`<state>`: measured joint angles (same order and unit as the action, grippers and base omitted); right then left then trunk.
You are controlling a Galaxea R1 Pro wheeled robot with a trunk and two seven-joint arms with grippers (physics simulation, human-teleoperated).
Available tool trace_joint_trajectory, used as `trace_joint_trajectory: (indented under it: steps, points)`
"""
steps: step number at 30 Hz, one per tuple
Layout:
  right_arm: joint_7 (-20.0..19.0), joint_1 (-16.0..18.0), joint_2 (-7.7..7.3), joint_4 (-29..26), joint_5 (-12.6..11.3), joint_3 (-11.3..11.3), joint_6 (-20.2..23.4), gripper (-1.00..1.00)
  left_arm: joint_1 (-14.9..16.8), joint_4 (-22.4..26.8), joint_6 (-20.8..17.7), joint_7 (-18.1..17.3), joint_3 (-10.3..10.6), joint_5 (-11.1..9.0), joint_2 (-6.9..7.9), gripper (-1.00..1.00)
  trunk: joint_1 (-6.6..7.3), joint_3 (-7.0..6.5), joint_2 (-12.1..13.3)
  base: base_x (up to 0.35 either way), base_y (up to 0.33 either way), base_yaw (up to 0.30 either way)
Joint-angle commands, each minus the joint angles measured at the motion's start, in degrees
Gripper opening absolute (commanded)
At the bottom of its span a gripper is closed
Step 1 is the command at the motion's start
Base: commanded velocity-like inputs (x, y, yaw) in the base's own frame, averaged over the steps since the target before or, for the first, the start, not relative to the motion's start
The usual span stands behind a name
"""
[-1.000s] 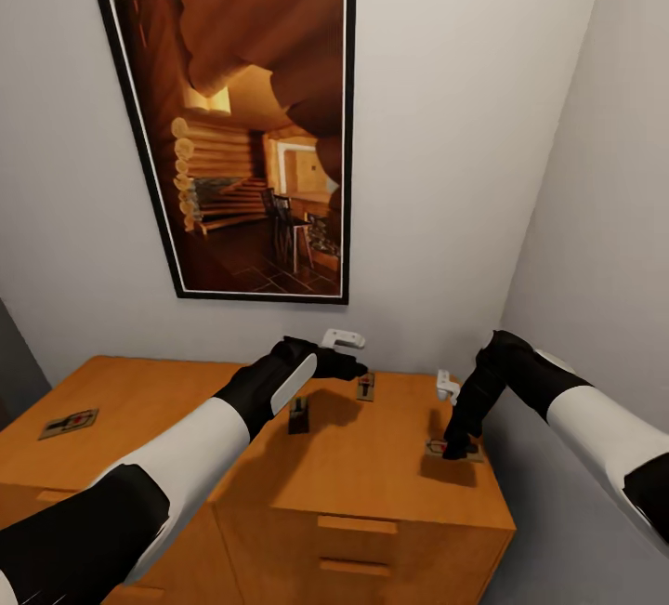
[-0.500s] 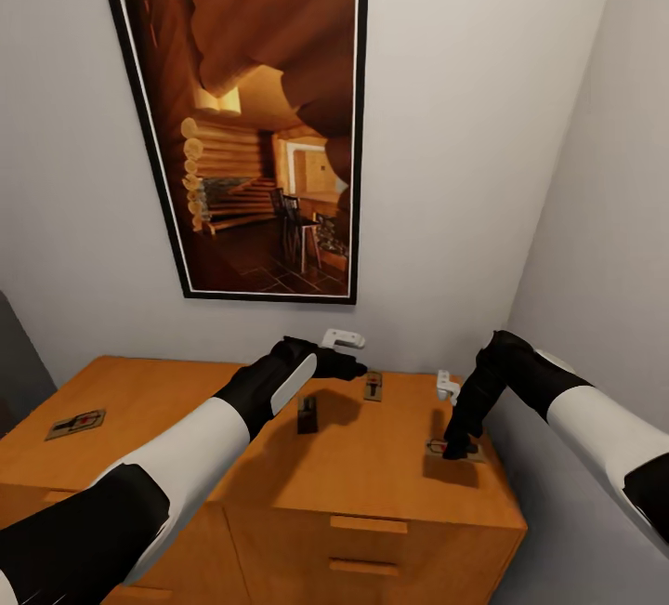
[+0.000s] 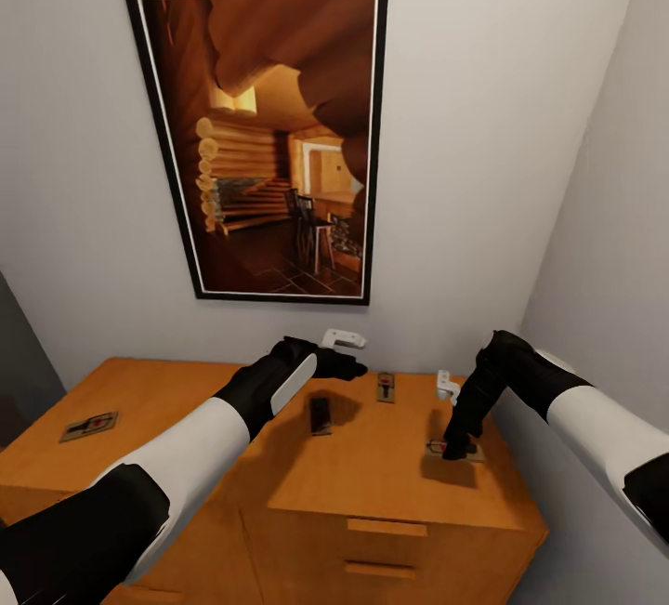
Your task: Take the four mousetraps from the cabinet in the bathroom and place them on the bathroom floor. Make sure all four end up on the same floor surface, and ensure that at least two of them are either under or directly next to the same bathroom sink.
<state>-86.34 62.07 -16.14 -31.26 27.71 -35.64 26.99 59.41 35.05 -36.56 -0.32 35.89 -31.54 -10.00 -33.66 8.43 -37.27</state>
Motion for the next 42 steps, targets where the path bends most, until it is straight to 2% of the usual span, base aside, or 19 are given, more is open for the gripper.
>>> trace_joint_trajectory:
  steps: [1,11,27,42]
  points:
    - [-0.3,0.1,-0.05,-0.1,0.1,-0.2,0.9,-1.0,0.1,0.0,-0.2,0.0,0.1,0.0,0.0,1.0,-0.03,0.1,-0.1,0.077,0.257,0.0]
    - [-0.4,0.1,-0.05,-0.1,0.1,-0.2,0.9,-1.0,0.1,0.0,-0.2,0.0,0.1,0.0,0.0,1.0,-0.03,0.1,-0.1,0.025,0.071,-0.021]
    - [-0.4,0.1,-0.09,-0.1,0.1,-0.2,1.0,-1.0,0.1,0.0,-0.2,0.0,0.1,0.0,0.0,1.0,-0.03,-0.16,-0.1,0.001,0.001,-0.221]
    - [-0.7,0.1,-0.05,-0.1,0.1,-0.2,0.9,-1.0,0.1,0.0,-0.2,0.0,0.0,0.0,0.0,1.0,-0.03,-0.18,-0.1,0.033,0.03,-0.02]
